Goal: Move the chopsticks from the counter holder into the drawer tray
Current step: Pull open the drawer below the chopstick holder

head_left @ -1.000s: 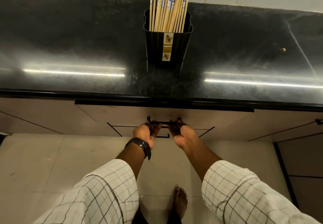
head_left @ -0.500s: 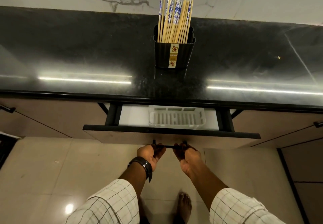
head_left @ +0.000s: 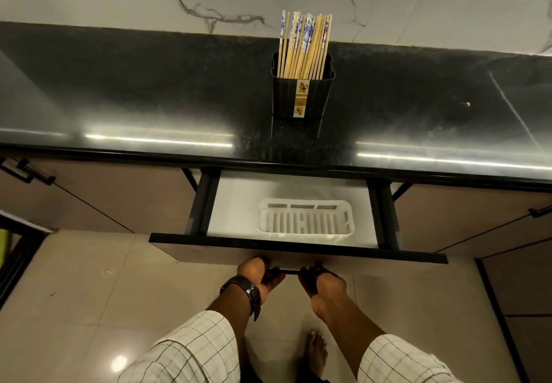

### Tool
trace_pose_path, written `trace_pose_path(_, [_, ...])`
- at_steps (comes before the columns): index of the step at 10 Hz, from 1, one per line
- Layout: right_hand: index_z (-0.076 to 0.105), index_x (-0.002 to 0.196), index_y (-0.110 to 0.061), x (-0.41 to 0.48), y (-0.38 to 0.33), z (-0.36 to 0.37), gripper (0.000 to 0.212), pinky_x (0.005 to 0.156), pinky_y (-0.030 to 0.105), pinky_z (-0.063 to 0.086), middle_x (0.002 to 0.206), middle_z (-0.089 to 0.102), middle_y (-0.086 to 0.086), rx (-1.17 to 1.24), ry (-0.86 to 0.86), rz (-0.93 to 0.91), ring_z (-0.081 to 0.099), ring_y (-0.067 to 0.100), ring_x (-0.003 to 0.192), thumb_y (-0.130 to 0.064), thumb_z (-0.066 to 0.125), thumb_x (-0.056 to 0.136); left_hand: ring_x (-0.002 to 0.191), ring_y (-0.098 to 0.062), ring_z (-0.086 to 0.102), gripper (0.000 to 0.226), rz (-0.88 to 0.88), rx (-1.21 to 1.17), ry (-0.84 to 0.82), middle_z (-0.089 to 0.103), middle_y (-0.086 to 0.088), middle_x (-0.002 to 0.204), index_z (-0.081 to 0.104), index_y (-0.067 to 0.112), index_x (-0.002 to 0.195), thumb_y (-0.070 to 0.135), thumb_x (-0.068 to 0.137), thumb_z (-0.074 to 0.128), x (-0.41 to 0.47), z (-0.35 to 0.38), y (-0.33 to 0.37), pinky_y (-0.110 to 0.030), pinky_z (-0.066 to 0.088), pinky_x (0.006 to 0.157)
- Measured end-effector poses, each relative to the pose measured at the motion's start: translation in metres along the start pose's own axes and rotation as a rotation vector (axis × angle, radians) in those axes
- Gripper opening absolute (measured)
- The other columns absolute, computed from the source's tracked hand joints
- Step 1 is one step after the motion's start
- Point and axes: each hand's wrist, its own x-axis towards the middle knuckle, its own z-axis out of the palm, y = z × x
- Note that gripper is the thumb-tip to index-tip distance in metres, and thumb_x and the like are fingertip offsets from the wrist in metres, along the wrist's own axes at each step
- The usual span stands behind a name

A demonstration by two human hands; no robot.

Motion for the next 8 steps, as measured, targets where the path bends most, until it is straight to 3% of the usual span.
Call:
trace_pose_path(1, [0.055, 0.132, 0.003, -0.009, -0.008, -0.006, 0.036, 0.093, 0.051, 0.057, 0.127, 0.063, 0.031, -0.064, -0.014, 0.027, 0.066, 0.038, 0.088, -0.001, 0.061, 0.097, 0.086, -0.039, 0.060, 0.015, -0.022, 0.024, -0.005, 0.062, -0.022, 0.098, 0.058, 0.001, 0.110, 0.001, 0.097, 0.053, -0.019, 0.005, 0.006, -0.049, 0.055, 0.062])
trace_pose_path(3, [0.055, 0.133, -0.002, -0.030, -0.031, -0.007, 0.039, 0.089, 0.046, 0.056, 0.125, 0.065, 0.023, -0.139, -0.031, 0.077, 0.064, 0.037, 0.104, -0.014, 0.064, 0.097, 0.081, -0.036, 0.058, 0.008, -0.033, 0.001, 0.044, 0.060, -0.018, 0.091, 0.057, -0.001, 0.095, 0.005, 0.097, 0.052, -0.047, 0.013, 0.010, -0.052, 0.054, 0.084])
trace_pose_path(5, [0.056, 0.130, -0.001, -0.034, -0.048, -0.010, 0.044, 0.098, 0.045, 0.053, 0.119, 0.062, 0.016, -0.195, -0.001, 0.149, 0.061, 0.035, 0.119, -0.021, 0.069, 0.094, 0.095, -0.035, 0.059, 0.013, 0.001, -0.016, 0.104, 0.061, -0.015, 0.101, 0.058, 0.001, 0.104, 0.008, 0.097, 0.050, -0.058, 0.016, 0.008, -0.049, 0.052, 0.093])
trace_pose_path(6, [0.056, 0.132, -0.001, -0.036, -0.052, -0.008, 0.048, 0.099, 0.044, 0.053, 0.128, 0.062, 0.016, -0.191, 0.029, 0.175, 0.060, 0.034, 0.120, -0.026, 0.071, 0.093, 0.100, -0.033, 0.057, 0.015, 0.031, -0.078, 0.120, 0.060, -0.015, 0.102, 0.056, 0.003, 0.109, 0.008, 0.097, 0.048, -0.060, 0.018, 0.007, -0.043, 0.054, 0.088])
trace_pose_path(7, [0.057, 0.132, -0.005, -0.040, -0.055, -0.011, 0.046, 0.090, 0.022, 0.055, 0.121, 0.063, 0.014, -0.083, 0.115, 0.117, 0.068, 0.017, 0.095, -0.031, 0.065, 0.095, 0.096, -0.037, 0.060, 0.025, 0.093, -0.174, 0.165, 0.060, -0.022, 0.099, 0.056, 0.001, 0.120, 0.009, 0.100, 0.044, -0.068, 0.026, 0.012, -0.046, 0.052, 0.088])
trace_pose_path(8, [0.063, 0.122, -0.013, -0.054, -0.061, -0.003, 0.055, 0.059, 0.008, 0.045, 0.098, 0.061, 0.005, -0.562, 0.109, -0.016, 0.055, 0.020, 0.056, -0.050, 0.028, 0.101, 0.118, -0.043, 0.056, 0.041, 0.181, -0.032, 0.317, 0.057, -0.029, 0.129, 0.049, -0.004, 0.138, 0.015, 0.102, 0.047, -0.070, 0.032, 0.019, -0.048, 0.046, 0.101])
